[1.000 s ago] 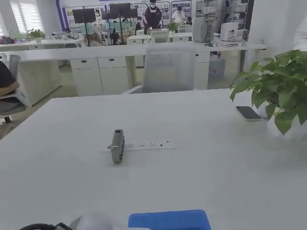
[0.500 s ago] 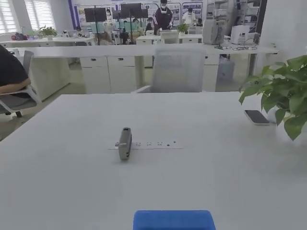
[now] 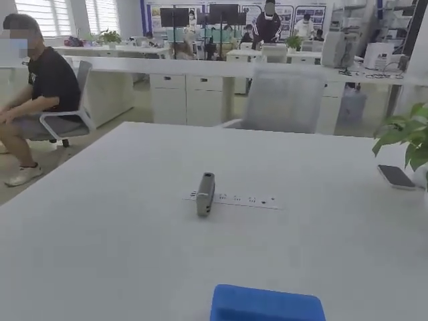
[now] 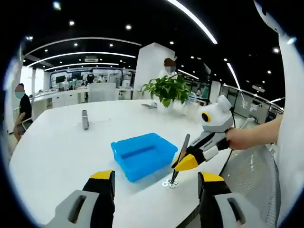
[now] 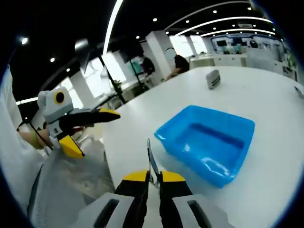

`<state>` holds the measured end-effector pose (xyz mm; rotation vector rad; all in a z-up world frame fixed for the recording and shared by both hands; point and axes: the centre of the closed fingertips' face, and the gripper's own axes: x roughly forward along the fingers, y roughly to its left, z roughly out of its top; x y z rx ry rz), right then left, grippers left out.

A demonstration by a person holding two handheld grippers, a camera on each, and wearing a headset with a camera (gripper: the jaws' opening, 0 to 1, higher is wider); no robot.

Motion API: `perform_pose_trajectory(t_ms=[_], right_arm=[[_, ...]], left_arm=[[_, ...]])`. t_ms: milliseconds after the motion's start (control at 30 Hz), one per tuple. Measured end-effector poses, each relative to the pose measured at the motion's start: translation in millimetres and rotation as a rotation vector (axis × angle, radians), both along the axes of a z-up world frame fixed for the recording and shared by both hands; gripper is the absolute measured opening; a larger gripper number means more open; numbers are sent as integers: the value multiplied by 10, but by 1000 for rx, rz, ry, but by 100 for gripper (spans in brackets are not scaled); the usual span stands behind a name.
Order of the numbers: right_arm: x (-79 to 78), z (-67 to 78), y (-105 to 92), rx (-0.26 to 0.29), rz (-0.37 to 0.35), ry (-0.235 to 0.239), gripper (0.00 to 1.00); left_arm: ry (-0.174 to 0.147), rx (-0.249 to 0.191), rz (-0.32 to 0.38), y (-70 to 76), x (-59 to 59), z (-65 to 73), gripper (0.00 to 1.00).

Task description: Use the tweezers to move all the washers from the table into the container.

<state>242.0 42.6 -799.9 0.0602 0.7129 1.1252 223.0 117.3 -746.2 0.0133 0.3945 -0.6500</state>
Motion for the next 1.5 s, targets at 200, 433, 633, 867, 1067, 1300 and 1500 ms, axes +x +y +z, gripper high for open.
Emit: perform_pose_trajectory(t_ms=[200, 433, 633, 867, 1067, 1300, 1500], right_arm=[[71, 137, -141, -20, -37, -39, 4], [140, 214, -260, -62, -52, -81, 4], [182, 339, -285, -64, -72, -110, 4], [361, 480, -353, -53, -114, -141, 5], [556, 481, -414, -63, -141, -151, 5], [787, 379, -431, -95, -165, -132, 5], [916, 228, -416, -136, -163, -107, 5]], left_arm=[[-77, 17, 64, 72, 106, 18, 85], [-96, -49, 69, 34, 122, 93, 91], [-97, -84, 93, 71, 140, 130, 93], [-106, -123, 113, 102, 160, 170, 97], [-103, -101, 108, 100, 152, 143, 95], [-97, -97, 110, 108, 147, 131, 94], [-89, -73, 101, 96, 137, 99, 93]])
